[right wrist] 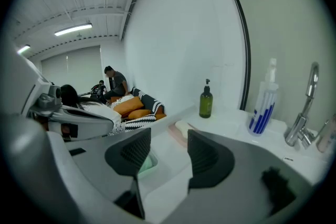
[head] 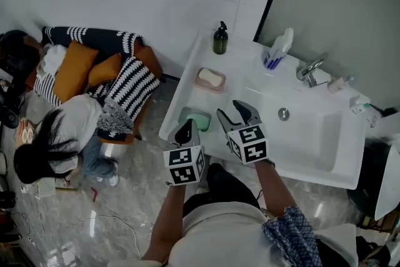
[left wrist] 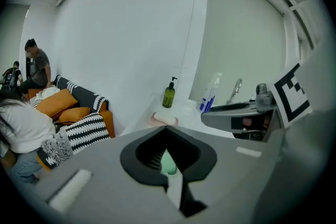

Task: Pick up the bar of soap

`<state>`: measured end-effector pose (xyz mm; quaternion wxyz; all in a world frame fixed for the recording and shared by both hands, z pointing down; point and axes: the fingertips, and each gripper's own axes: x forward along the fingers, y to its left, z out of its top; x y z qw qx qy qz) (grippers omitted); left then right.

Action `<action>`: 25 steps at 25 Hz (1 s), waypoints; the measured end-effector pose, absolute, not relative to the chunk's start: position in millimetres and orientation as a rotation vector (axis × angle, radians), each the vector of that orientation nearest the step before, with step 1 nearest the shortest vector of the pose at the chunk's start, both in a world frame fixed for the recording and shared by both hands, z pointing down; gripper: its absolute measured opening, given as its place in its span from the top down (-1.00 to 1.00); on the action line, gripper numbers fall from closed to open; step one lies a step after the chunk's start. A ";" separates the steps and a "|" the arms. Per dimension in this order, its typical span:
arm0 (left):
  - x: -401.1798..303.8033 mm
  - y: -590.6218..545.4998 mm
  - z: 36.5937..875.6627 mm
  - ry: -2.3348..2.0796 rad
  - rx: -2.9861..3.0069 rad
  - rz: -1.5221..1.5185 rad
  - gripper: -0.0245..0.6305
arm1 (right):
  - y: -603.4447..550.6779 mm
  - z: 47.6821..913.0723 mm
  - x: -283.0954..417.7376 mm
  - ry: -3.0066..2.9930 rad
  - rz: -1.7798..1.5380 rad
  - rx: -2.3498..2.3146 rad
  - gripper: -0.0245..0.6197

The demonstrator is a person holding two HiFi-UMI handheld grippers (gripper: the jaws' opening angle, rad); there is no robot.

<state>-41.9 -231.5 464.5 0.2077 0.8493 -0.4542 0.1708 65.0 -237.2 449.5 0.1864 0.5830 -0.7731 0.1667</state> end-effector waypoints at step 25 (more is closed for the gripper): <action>-21.7 -298.4 488.2 -1.321 2.272 0.551 0.90 | -360.2 501.8 72.5 -2.199 0.436 1.261 0.27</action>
